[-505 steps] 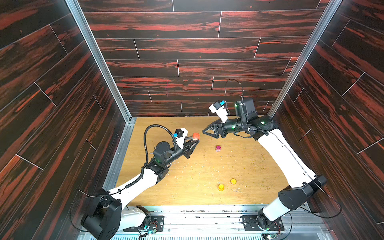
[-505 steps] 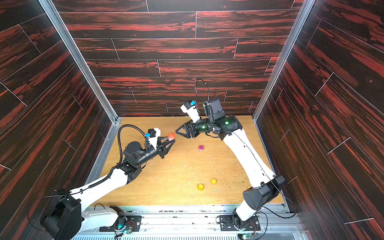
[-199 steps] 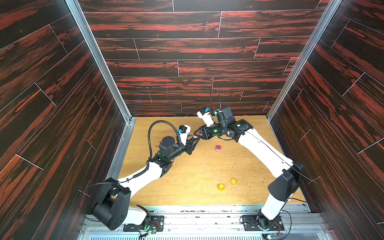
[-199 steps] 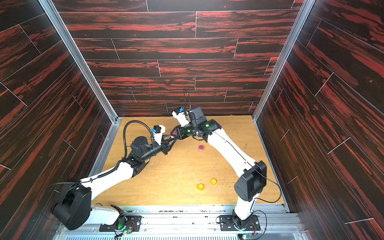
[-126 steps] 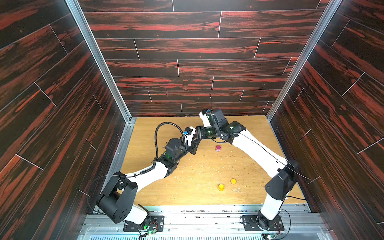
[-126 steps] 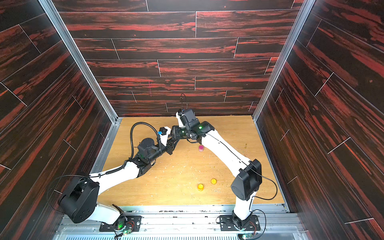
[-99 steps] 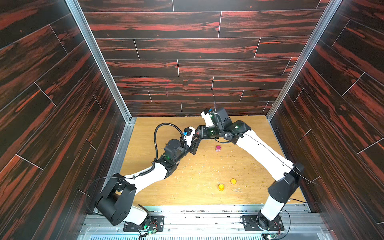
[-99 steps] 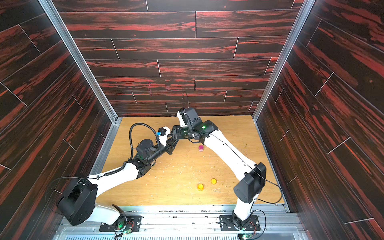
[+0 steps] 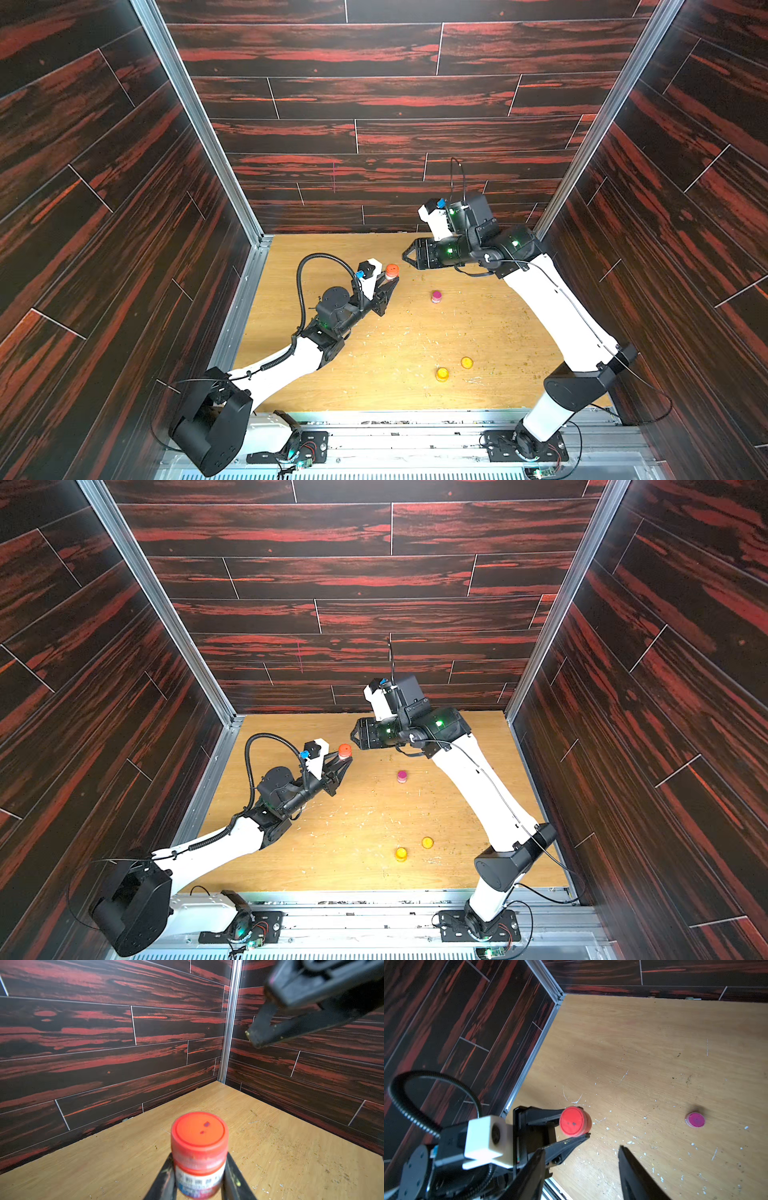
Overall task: Close the paint jar lid
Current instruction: Screw the lid onto the paint jar, then place the paint jar at the center of the board.
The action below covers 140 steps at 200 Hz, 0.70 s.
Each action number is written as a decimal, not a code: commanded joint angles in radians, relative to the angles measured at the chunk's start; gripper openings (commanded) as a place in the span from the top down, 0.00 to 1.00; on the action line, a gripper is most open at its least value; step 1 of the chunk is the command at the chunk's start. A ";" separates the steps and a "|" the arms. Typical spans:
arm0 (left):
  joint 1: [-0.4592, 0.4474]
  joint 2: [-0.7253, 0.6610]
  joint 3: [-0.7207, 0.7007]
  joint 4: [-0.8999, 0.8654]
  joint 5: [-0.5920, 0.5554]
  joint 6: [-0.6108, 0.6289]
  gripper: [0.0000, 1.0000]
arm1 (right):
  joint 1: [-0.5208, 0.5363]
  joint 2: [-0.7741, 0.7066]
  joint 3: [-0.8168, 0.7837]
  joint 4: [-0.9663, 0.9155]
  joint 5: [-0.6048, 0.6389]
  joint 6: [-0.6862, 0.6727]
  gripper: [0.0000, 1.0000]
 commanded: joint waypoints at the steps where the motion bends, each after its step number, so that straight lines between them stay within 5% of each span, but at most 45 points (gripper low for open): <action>1: -0.001 -0.053 -0.010 0.007 0.054 -0.016 0.87 | 0.000 0.027 0.020 -0.071 -0.070 -0.114 0.40; 140: -0.003 -0.093 -0.072 0.040 0.059 -0.025 0.87 | 0.019 0.206 0.213 -0.268 -0.149 -0.178 0.40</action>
